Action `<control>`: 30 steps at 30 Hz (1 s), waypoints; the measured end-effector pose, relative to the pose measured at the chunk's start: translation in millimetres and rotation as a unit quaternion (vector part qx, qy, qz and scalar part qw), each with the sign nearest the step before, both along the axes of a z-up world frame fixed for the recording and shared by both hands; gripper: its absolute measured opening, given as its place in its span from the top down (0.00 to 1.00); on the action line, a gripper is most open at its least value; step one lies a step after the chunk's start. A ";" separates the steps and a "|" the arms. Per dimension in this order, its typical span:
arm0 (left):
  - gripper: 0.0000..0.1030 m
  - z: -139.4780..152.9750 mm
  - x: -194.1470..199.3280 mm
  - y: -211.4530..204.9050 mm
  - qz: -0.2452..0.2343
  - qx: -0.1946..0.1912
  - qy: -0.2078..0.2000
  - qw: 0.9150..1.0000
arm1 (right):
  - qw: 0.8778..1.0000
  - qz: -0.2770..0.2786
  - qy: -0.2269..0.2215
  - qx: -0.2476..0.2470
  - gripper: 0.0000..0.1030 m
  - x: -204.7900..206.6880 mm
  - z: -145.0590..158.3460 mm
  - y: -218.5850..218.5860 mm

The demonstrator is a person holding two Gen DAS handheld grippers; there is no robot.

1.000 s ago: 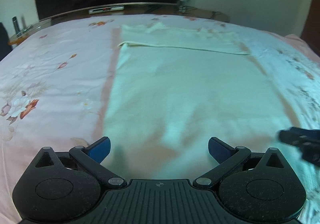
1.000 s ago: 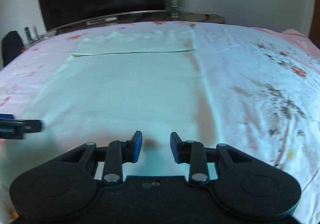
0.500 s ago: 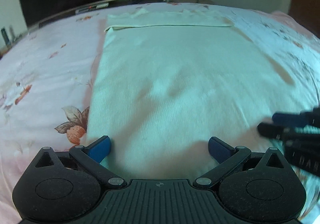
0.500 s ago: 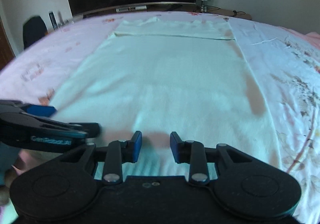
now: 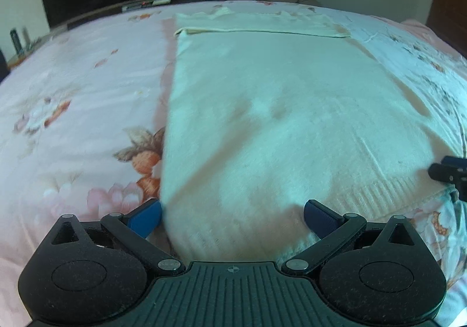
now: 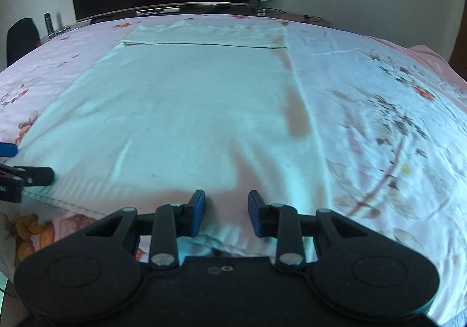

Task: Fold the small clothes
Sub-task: 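Position both open grippers at the ribbed hem of the sweater, then close both grippers on the ribbed sweater hem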

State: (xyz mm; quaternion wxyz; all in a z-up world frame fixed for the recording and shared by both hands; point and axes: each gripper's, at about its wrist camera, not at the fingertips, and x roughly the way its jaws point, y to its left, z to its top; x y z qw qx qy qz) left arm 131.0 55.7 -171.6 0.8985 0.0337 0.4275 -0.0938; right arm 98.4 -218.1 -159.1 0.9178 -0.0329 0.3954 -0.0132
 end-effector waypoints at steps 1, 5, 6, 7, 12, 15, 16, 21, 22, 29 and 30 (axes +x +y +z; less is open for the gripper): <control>0.00 0.9 -0.9 2.0 0.004 -0.003 0.001 1.000 | 1.000 -0.002 0.001 -0.001 0.70 -1.2 0.5 -1.5; 0.00 5.1 -5.0 5.0 0.011 0.000 -0.002 1.000 | 1.000 -0.008 0.006 0.000 0.70 -3.9 3.8 -7.0; 0.00 6.5 -5.5 6.2 0.014 -0.003 -0.002 1.000 | 1.000 -0.011 0.007 0.002 0.70 -3.3 5.4 -7.3; 0.00 8.5 -6.5 7.9 0.016 -0.007 -0.003 1.000 | 1.000 -0.013 0.006 0.005 0.69 -3.4 7.6 -7.9; 0.00 15.2 -6.0 14.0 0.021 -0.011 -0.006 1.000 | 1.000 -0.021 -0.009 0.019 0.65 -6.4 19.7 -13.0; 0.00 13.7 -3.3 20.4 0.031 -0.017 0.000 0.999 | 0.999 -0.027 -0.011 0.019 0.63 -7.9 22.5 -19.2; 0.00 12.7 -2.6 23.1 0.035 -0.023 0.004 0.999 | 0.999 -0.031 -0.011 0.020 0.62 -9.3 22.5 -21.7; 0.00 3.0 -4.6 27.1 0.035 -0.040 0.007 0.999 | 0.998 -0.059 -0.006 0.035 0.55 -18.2 16.9 -36.5; 0.00 1.4 -5.5 25.6 0.032 -0.036 0.005 0.999 | 0.997 -0.063 -0.003 0.036 0.55 -20.0 14.8 -38.5; 0.00 -3.5 -13.3 21.9 0.021 -0.043 -0.006 0.999 | 0.996 -0.074 -0.001 0.047 0.50 -27.3 11.6 -42.6; 0.00 -3.5 -13.5 23.0 0.021 -0.046 -0.006 0.999 | 0.996 -0.074 -0.006 0.050 0.50 -28.4 13.3 -41.8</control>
